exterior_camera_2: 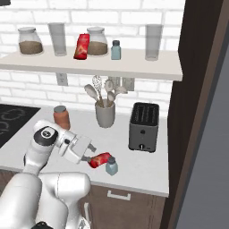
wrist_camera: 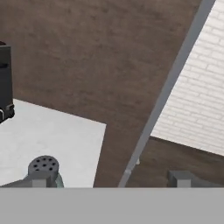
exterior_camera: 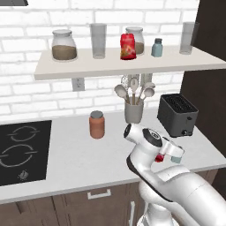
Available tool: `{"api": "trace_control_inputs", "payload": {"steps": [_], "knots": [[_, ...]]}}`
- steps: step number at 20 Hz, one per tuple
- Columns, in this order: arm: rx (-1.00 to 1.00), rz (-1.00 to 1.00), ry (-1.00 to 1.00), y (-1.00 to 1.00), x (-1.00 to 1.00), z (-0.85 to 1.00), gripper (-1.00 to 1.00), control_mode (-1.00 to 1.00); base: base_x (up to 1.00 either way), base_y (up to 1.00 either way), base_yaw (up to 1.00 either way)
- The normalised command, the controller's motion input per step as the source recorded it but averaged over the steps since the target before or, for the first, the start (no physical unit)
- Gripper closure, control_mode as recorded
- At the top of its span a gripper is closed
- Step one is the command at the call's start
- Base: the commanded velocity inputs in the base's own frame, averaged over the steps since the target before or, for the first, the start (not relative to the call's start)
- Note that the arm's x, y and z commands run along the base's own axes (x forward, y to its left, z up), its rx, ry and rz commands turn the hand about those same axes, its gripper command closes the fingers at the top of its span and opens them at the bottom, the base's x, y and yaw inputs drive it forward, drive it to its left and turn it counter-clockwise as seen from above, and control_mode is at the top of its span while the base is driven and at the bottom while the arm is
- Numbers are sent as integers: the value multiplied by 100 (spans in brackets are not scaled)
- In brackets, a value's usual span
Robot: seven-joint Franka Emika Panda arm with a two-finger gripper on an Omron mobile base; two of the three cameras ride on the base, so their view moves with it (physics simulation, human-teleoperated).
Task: Put the shaker and condiment bottle from the counter next to their counterparts in the cabinet.
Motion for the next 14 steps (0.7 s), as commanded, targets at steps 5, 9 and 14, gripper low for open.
{"api": "trace_control_inputs", "payload": {"steps": [5, 9, 14], "knots": [[-1, 2, 1, -14, 9, -65, -100, -100, 0, 0, 0], [-21, 2, -11, -23, 0, -73, -100, -100, 0, 0, 0], [-33, 0, -24, -20, 0, -91, -100, -100, 0, 0, 0]]}}
